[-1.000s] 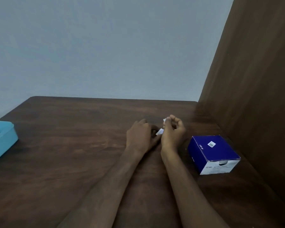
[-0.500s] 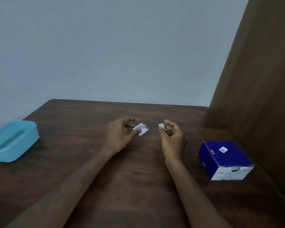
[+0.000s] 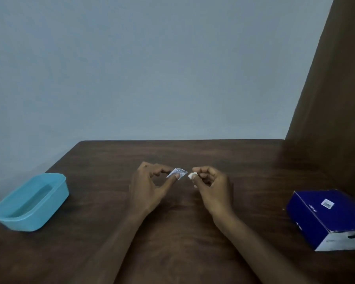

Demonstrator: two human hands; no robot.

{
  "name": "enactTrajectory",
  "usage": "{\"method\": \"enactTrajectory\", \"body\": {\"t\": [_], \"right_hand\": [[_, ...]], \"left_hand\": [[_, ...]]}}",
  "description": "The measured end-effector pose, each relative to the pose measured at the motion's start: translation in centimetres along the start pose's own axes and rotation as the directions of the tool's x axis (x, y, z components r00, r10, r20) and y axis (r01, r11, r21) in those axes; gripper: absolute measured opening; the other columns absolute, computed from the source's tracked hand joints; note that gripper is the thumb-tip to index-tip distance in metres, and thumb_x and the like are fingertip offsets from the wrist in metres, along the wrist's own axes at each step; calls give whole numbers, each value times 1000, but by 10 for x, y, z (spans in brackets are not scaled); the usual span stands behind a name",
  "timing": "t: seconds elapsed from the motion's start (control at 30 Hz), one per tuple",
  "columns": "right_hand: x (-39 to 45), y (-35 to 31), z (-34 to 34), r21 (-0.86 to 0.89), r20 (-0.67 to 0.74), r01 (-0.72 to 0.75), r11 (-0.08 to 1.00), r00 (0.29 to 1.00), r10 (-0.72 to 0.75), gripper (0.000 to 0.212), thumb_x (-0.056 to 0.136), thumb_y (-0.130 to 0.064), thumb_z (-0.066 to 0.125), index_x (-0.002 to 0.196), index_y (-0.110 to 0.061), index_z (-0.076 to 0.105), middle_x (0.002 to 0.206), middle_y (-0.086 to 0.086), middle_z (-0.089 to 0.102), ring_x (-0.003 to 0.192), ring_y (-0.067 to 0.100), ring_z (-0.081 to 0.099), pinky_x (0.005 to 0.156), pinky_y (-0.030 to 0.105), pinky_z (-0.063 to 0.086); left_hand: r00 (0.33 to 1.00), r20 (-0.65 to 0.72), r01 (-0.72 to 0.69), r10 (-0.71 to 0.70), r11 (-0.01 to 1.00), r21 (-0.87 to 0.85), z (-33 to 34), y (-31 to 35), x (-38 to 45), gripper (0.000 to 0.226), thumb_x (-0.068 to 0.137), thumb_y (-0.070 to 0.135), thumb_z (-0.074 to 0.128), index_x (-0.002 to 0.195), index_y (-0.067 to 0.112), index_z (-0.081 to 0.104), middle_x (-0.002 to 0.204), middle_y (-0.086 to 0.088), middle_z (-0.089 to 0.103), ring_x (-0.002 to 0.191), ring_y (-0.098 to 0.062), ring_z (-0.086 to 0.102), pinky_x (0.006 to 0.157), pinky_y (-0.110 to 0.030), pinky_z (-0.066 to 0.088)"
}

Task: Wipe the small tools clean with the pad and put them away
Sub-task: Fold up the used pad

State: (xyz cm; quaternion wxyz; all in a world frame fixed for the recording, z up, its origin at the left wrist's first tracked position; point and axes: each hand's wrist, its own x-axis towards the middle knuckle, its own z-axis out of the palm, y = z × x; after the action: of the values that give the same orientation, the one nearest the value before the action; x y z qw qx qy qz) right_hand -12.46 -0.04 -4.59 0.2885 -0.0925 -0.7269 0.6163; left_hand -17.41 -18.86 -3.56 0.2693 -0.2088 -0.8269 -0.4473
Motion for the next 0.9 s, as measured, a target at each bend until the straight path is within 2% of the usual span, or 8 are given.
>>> {"method": "enactTrajectory", "body": {"t": [0.1,0.2,0.3,0.4,0.57,0.63,0.77,0.9], "right_hand": [[10,-3,-2,157,-3,-43,987,999,44,11,88,-16,87,96,-19,81,85,-2,82,78,14,78,80,39,64],[12,-2,-4,246,-23,-57,968,998,65,14,88,-14,86,100,-17,81,93,-3,83,89,14,79,89,39,64],[10,-4,-6,206,-42,-12,979,999,21,15,88,-12,85,99,-21,81,97,-8,82,93,14,79,93,39,63],[8,-7,-6,164,-40,51,985,998,-45,7,89,-22,86,92,-24,81,93,-10,82,87,13,79,87,39,63],[3,-11,-7,80,-73,101,992,993,-95,6,88,-26,88,89,-24,82,85,-15,80,77,6,75,71,21,58],[2,-12,-8,78,-67,105,991,993,-100,5,89,-25,87,89,-24,82,85,-15,80,77,7,75,72,21,58],[2,-13,-7,72,-66,111,991,992,-107,4,89,-26,86,89,-25,82,86,-17,80,80,7,76,77,28,62],[-1,-16,-7,81,-42,155,985,987,-152,4,91,-20,84,93,-23,82,92,-15,81,86,3,77,82,28,63]], "left_hand": [[1000,24,12,-12,1000,-2,-1,2,1,22,74,65,84,89,50,79,91,23,71,91,-4,66,72,-36,58],[999,40,3,-3,1000,-1,-1,3,1,26,72,70,83,88,49,79,94,28,70,88,-5,67,70,-38,58],[999,49,6,-7,1000,22,1,1,1,29,71,75,79,89,52,78,92,24,69,87,-5,67,69,-37,57],[998,59,24,-26,999,42,1,0,0,28,73,77,79,87,52,77,88,19,70,85,-3,67,71,-38,58],[997,52,54,-54,999,8,0,1,0,14,80,61,84,87,48,81,86,16,71,83,-6,67,71,-38,57],[997,67,48,-47,999,-17,0,1,-2,10,83,57,83,90,50,82,87,19,73,85,-9,68,70,-40,58],[995,94,43,-38,998,-45,0,1,-1,17,84,57,75,100,58,80,92,23,75,89,-9,68,72,-44,59],[991,112,81,-75,996,-48,1,-1,-1,15,86,48,85,97,57,81,90,18,75,87,-8,69,73,-44,60]]}}
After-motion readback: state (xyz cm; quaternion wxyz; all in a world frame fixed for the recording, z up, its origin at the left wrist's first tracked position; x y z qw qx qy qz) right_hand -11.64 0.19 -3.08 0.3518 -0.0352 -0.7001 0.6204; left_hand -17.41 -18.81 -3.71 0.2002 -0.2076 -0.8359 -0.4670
